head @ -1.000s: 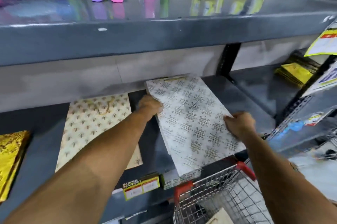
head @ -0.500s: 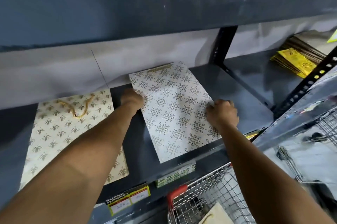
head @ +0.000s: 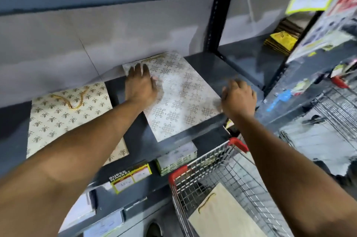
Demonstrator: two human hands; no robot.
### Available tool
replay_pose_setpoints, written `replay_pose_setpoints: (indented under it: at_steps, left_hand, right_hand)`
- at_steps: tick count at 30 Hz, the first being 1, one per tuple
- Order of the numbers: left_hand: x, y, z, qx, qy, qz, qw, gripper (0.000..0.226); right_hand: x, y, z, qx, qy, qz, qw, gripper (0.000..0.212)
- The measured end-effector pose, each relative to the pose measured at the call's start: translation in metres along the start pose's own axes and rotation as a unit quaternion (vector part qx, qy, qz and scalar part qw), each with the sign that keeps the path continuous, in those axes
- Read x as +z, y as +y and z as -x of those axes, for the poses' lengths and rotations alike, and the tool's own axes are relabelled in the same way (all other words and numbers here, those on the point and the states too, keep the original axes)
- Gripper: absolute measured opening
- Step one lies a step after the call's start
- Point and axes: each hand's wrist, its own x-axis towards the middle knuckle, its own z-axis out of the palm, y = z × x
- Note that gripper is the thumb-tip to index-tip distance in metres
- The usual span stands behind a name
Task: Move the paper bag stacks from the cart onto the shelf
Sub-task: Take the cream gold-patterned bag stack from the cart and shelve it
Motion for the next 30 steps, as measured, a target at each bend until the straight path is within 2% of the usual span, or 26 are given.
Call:
replay_pose_setpoints:
  at_steps: [3,5,8,11,14,17,20,22,25,27,30]
  left_hand:
    - [-0.007,0.047,0.035,0.088,-0.027,0.008,0.996,0.056]
    - [-0.004,0.070,0.054,0.151,-0.017,0.029,0.988,0.053]
    - [0.016,0.119,0.102,0.257,-0.056,0.039,0.964,0.048]
    - [0.049,0.154,0.149,0.283,-0.155,0.050,0.945,0.046]
    - [0.081,0.171,0.190,0.306,-0.205,0.056,0.928,0.033]
    - [0.116,0.183,0.225,0.283,-0.267,0.084,0.917,0.028]
    - [0.159,0.187,0.250,0.256,-0.374,0.074,0.888,0.025]
    - [0.190,0.188,0.265,0.208,-0.444,0.034,0.871,0.028]
    - [0.229,0.184,0.279,0.110,-0.512,-0.008,0.852,0.044]
    - [0.252,0.181,0.285,0.062,-0.547,-0.020,0.834,0.051]
    - [0.280,0.171,0.292,0.033,-0.573,-0.034,0.818,0.058]
  right_hand:
    - [-0.021,0.045,0.038,-0.076,0.046,0.052,0.995,0.036]
    - [-0.028,0.070,0.061,-0.160,0.083,0.058,0.982,0.034]
    - [-0.039,0.127,0.118,-0.222,0.080,0.061,0.970,0.026]
    - [-0.036,0.177,0.177,-0.200,0.019,0.082,0.976,0.029]
    - [-0.027,0.210,0.233,-0.159,-0.015,0.074,0.984,0.024]
    - [-0.010,0.235,0.286,-0.079,-0.083,0.071,0.991,0.021]
    - [0.019,0.249,0.334,0.069,-0.182,0.049,0.980,0.023]
    - [0.048,0.254,0.364,0.194,-0.252,0.006,0.948,0.031]
    - [0.095,0.261,0.401,0.353,-0.325,-0.047,0.876,0.049]
    - [0.125,0.267,0.420,0.405,-0.352,-0.071,0.841,0.054]
    - [0.155,0.278,0.436,0.460,-0.314,-0.088,0.826,0.051]
